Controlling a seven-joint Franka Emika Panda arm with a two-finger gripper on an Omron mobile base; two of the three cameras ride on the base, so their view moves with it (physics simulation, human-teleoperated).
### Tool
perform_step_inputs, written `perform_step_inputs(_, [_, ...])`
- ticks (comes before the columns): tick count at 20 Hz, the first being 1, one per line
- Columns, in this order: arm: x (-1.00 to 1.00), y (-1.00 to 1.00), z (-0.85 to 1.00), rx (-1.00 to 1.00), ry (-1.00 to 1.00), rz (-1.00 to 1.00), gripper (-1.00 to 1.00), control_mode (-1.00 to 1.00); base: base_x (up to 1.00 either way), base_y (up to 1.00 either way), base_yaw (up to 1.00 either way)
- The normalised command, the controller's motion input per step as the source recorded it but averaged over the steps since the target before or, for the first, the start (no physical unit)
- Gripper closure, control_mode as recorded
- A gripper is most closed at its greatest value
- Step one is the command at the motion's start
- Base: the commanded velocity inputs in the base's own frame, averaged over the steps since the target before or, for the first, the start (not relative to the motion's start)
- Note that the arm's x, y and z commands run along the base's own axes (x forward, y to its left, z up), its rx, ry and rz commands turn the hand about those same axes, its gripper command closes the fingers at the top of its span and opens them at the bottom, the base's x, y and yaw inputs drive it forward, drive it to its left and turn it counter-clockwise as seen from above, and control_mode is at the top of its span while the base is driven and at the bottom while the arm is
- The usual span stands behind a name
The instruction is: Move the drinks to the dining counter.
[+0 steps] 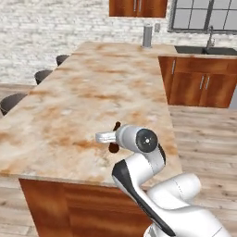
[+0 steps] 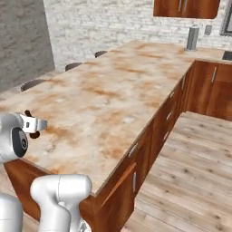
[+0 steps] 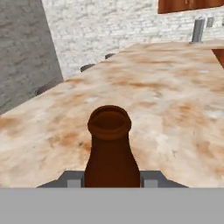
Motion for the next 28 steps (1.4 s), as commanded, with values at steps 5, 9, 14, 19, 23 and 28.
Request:
perform_step_inputs(5, [0.00,0.00,0.00,0.00,0.00,0.00,1.00,1.00,0.61,0.62,-0.77])
perform_step_inputs(9, [0.00,0.00,0.00,0.00,0.00,0.00,1.00,1.00,0.85,0.36,-0.51])
perform_step_inputs(14, [0.63,0.01,0.05,-0.05,0.31,-0.02,1.00,-1.00,0.00,0.00,0.00])
perform_step_inputs(19, [0.28,0.11,0.00,-0.09,0.09,0.00,1.00,-1.00,0.00,0.00,0.00])
perform_step_inputs(23, [0.08,0.22,0.00,0.00,-0.01,0.00,1.00,-1.00,0.00,0.00,0.00])
perform_step_inputs(28, [0.03,0.25,-0.07,0.02,-0.11,0.07,1.00,-1.00,0.00,0.00,0.00])
